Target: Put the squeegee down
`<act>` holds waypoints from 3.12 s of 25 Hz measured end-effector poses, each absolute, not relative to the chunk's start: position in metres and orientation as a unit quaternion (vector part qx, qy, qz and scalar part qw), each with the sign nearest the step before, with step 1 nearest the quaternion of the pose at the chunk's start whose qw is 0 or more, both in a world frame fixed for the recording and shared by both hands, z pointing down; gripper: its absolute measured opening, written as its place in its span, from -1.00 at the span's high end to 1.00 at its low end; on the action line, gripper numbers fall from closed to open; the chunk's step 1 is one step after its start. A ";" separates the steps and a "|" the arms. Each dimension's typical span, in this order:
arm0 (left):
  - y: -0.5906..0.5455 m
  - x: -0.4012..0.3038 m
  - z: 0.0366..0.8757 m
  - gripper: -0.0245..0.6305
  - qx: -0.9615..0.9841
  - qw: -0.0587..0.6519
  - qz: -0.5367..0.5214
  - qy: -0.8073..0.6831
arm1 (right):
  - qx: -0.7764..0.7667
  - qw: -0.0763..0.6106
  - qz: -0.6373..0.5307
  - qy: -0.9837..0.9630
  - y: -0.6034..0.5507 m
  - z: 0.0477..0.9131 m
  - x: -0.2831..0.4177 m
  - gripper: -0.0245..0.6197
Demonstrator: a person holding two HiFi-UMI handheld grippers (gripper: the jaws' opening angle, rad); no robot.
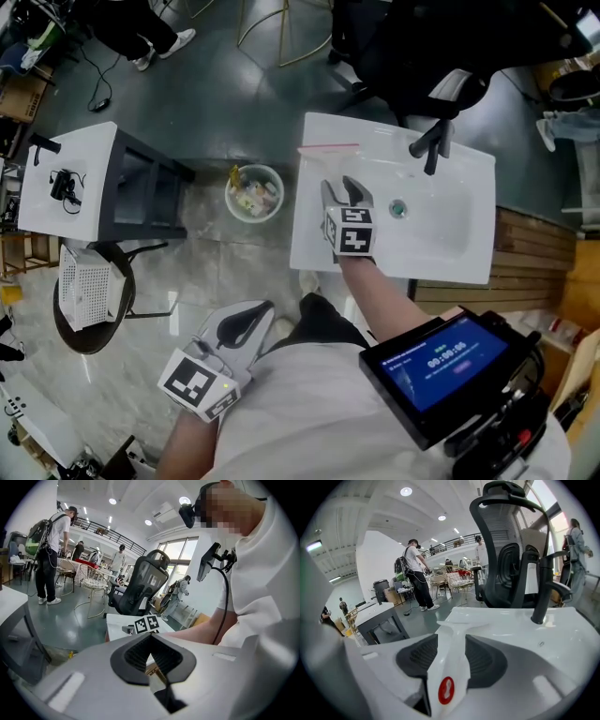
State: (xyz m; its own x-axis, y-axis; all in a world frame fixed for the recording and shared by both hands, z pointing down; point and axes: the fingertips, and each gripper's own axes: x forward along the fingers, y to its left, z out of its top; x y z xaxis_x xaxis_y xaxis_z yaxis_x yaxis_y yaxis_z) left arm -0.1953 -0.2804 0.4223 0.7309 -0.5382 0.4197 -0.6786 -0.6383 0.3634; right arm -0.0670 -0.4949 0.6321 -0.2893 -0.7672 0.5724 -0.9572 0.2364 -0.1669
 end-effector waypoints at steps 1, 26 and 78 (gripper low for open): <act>-0.273 -0.201 0.418 0.91 0.896 0.253 0.134 -0.339 | 0.567 0.191 0.244 -0.763 -0.489 0.625 -0.070 0.39; -0.156 -0.240 0.395 0.91 0.914 0.219 0.095 -0.327 | 0.555 0.206 0.150 -0.792 -0.364 0.531 -0.088 0.75; -0.039 -0.282 0.407 0.91 0.919 0.209 0.077 -0.324 | 0.423 0.249 0.030 -0.871 -0.166 0.443 -0.191 0.92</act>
